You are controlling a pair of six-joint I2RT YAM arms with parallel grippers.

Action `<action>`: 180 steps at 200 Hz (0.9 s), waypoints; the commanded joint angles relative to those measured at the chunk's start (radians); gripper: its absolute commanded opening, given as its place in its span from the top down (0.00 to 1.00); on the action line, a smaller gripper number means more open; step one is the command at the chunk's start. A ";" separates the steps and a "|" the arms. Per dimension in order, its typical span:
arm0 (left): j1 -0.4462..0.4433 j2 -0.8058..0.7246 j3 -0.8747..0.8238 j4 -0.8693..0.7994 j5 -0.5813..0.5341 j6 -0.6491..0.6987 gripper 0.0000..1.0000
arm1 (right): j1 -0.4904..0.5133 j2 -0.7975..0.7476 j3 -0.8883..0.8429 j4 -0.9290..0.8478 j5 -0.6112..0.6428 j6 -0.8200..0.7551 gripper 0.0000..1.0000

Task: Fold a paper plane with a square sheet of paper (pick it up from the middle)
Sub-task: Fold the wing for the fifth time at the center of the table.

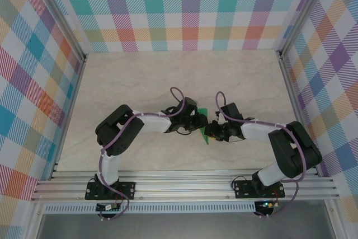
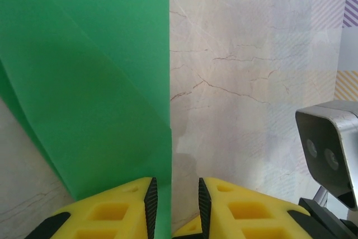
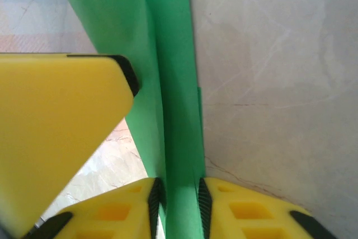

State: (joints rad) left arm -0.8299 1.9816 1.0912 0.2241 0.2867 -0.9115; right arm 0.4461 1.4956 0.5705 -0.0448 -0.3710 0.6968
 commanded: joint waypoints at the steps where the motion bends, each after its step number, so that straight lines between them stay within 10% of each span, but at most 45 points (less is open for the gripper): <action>1: 0.006 0.022 0.007 0.011 0.006 -0.007 0.72 | -0.001 -0.029 -0.003 -0.006 -0.015 -0.039 0.66; 60: 0.006 0.026 0.021 0.011 0.019 -0.016 0.72 | 0.015 -0.022 0.013 -0.085 0.058 -0.130 0.58; 180: 0.006 0.024 0.033 0.008 0.034 -0.017 0.71 | 0.060 0.023 0.036 -0.117 0.145 -0.138 0.76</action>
State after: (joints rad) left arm -0.8261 1.9888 1.0985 0.2241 0.3027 -0.9272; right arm 0.4984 1.4849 0.5987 -0.1261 -0.2615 0.5610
